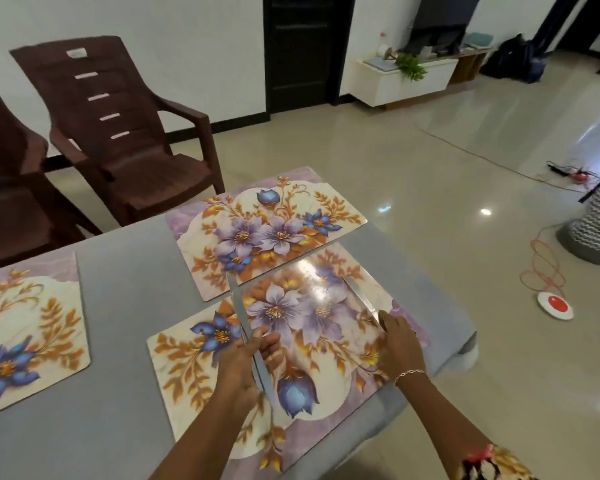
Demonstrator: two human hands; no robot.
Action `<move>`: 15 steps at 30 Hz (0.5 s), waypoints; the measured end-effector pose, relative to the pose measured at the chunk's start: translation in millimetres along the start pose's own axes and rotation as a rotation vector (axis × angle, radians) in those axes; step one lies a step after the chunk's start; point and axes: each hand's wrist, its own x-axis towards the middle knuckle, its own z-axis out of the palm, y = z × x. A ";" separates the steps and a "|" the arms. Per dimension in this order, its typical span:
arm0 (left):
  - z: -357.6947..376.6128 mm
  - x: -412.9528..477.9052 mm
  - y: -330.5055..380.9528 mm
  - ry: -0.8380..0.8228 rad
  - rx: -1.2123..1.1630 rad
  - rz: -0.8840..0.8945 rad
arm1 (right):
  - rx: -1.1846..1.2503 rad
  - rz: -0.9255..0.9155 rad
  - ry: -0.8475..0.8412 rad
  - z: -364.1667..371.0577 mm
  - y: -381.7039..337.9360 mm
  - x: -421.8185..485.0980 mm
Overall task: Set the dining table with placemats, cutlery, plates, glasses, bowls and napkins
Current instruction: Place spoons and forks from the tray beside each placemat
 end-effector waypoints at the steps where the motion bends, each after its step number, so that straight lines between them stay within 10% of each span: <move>1: 5.7 1.0 -3.1 0.003 -0.003 -0.001 | -0.039 -0.025 -0.023 -0.8 4.4 1.2; 15: 71.7 18.6 -31.1 0.039 -0.018 0.000 | -0.358 -0.606 -0.199 -15.8 40.2 31.0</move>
